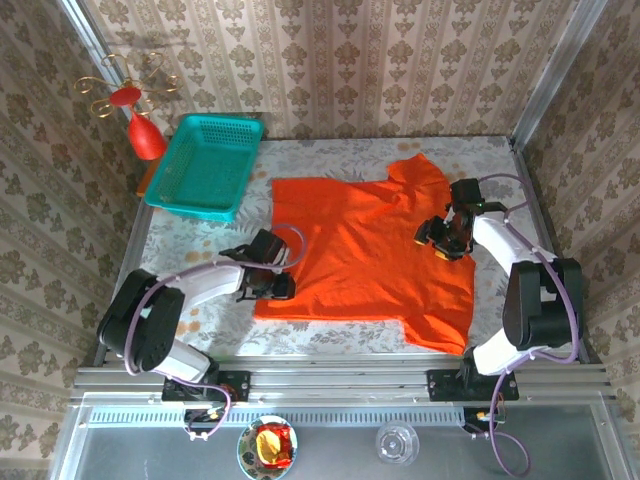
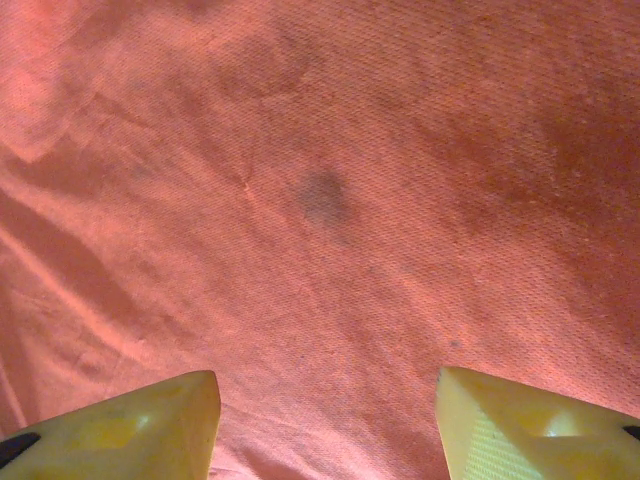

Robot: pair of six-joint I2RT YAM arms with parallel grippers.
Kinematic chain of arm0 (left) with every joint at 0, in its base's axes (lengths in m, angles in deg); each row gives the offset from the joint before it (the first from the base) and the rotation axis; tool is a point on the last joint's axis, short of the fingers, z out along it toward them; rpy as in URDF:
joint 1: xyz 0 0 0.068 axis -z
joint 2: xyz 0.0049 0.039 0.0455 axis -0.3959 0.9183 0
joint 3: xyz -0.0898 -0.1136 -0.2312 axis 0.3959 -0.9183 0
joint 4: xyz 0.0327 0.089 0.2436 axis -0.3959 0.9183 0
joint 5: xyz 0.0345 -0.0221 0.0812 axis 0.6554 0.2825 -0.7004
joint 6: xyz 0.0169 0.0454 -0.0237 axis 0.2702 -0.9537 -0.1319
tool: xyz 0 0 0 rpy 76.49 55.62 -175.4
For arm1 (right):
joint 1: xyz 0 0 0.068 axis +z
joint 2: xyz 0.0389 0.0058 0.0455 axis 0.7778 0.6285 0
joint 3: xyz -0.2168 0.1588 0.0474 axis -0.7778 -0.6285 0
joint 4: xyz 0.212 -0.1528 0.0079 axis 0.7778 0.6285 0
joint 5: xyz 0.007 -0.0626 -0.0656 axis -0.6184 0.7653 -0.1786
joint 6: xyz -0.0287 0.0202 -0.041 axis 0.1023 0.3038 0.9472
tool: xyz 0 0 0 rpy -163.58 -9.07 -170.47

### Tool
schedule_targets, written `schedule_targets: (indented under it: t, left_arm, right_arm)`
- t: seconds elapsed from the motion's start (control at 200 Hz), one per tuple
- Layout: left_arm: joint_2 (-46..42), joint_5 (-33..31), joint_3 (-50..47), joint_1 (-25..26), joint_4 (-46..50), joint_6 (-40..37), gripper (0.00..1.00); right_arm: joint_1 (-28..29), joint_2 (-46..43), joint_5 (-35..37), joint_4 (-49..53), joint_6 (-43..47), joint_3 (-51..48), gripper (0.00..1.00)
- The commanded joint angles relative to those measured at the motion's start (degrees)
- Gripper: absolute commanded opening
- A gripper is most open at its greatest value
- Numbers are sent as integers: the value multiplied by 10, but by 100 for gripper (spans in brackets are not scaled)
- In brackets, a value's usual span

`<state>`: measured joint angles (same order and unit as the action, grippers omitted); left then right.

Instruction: Fold the inside-out t-shirt

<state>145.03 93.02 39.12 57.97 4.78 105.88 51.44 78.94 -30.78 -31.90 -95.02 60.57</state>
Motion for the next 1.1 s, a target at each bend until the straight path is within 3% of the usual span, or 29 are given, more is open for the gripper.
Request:
schedule_targets:
  t: [0.0, 0.09, 0.3, 0.59, 0.88, 1.095]
  left_arm:
    - [-25, -3, -33, 11, 13, 42, 23]
    - [-51, -8, -32, 16, 30, 45, 24]
    - [-100, -9, 5, 16, 71, 40, 26]
    - [-58, 4, -21, 14, 44, 46, 10]
    - [-16, 24, -45, 15, 27, 54, 6]
    - [-27, 42, -80, 15, 6, 82, 5]
  right_arm:
    - [4, -2, -43, -41, -6, -4, 58]
    - [15, 25, -98, -81, -13, 23, 56]
    - [69, 160, -134, -93, -20, 185, 56]
    - [106, 378, -157, -81, -56, 450, 55]
    - [107, 541, -141, -18, -68, 654, 55]
    - [89, 587, -60, 5, -88, 684, 55]
